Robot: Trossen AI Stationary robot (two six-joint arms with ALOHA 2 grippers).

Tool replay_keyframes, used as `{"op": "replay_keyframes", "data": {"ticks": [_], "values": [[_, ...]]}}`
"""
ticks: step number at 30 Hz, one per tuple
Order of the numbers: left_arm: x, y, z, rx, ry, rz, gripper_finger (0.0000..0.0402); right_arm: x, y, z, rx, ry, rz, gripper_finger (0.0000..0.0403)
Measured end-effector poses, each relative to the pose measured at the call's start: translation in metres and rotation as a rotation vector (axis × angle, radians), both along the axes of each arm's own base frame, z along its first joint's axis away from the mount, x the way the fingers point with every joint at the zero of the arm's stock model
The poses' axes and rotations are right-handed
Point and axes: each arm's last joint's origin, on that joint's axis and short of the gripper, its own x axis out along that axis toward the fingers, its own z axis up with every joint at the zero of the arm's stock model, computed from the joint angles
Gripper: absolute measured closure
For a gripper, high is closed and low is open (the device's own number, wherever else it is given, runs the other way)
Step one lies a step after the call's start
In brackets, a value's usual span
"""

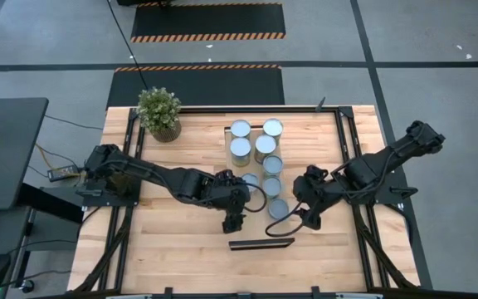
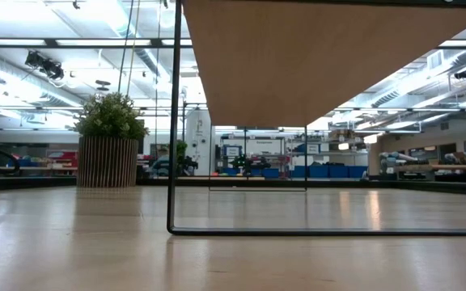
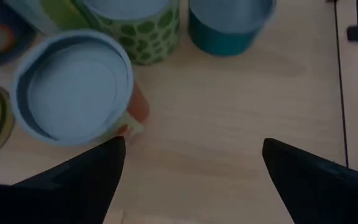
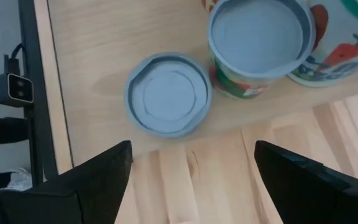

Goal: Pick and place cans onto a shelf
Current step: Adjust the cans on the shelf

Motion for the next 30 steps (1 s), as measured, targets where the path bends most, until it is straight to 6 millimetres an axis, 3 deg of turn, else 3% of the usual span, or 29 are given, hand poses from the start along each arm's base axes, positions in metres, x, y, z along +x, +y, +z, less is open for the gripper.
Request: {"op": "replay_keyframes", "data": {"ticks": [12,30], "values": [[-0.011,0.011,0.007,0.068,0.054,-0.010,0.0015,-0.008,-0.004,0.004,-0.029,-0.011,-0.053,0.0056],[0.000,0.012,0.005,0.029,-0.059,-0.005,0.0015,0.000,-0.015,0.000,-0.018,-0.064,-0.055,0.0056]]}}
